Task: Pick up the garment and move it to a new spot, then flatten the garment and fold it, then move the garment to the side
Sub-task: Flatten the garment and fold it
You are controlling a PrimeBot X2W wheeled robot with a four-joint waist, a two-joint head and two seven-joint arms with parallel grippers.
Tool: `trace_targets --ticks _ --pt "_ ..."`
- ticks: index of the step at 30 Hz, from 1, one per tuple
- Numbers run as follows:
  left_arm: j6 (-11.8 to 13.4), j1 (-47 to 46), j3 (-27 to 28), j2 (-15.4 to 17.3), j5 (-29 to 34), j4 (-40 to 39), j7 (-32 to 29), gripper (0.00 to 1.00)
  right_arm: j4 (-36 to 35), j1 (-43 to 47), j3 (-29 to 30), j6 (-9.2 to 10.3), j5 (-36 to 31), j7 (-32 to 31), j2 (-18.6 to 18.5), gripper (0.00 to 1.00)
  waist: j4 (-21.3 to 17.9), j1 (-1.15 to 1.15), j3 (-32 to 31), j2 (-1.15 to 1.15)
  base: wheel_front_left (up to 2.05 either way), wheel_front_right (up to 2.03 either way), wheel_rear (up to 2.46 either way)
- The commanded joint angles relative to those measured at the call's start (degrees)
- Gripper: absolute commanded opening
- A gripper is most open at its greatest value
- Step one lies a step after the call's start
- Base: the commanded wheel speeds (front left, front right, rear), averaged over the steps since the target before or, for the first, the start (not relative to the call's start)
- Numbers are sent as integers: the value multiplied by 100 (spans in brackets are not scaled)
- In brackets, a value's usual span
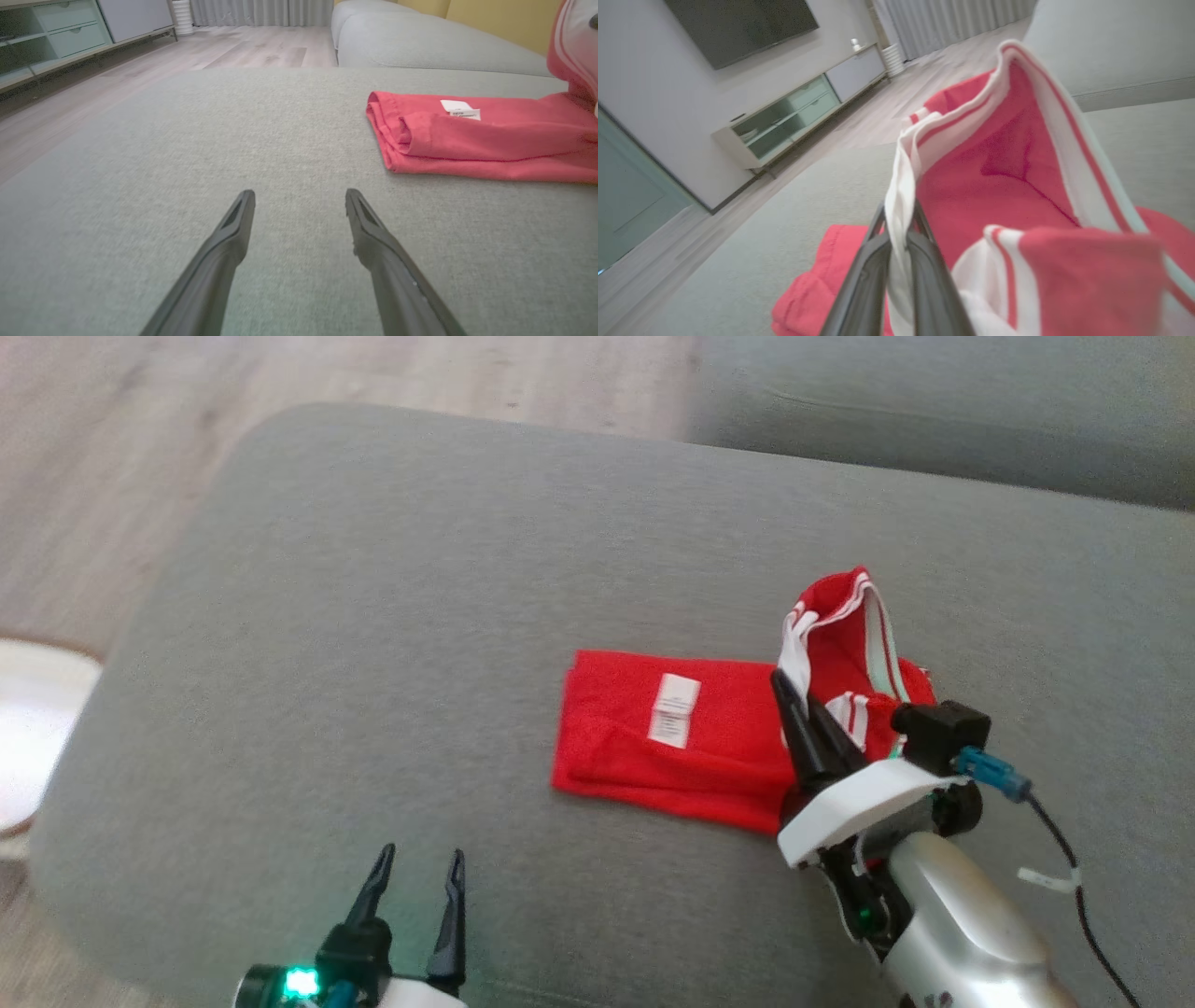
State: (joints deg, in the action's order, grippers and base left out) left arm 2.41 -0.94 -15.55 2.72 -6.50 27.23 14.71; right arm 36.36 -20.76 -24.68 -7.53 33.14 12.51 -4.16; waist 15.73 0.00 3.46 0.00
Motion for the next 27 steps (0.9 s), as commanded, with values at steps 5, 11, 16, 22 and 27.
trace_targets --ticks 5,11,16,22,27 --pt "-43 -75 -62 16 -24 -77 29 100 190 -450 -385 4 224 44 119 0 996 0 -55 0 0 0 0" --pt "-18 -16 -201 16 -91 -46 29 100 410 -647 -805 4 624 126 126 100 1315 0 -49 0 0 0 0" --pt "25 -25 -158 16 -124 -82 29 100 455 -749 -924 4 718 209 127 100 1163 0 -78 0 0 0 0" --pt "64 -72 -31 16 -147 -251 29 100 347 -680 -47 4 222 246 122 100 494 0 -122 0 0 0 0" --pt "104 -232 53 16 -141 -427 29 100 3 -257 1188 4 -680 247 96 100 -96 0 -112 0 0 0 0"
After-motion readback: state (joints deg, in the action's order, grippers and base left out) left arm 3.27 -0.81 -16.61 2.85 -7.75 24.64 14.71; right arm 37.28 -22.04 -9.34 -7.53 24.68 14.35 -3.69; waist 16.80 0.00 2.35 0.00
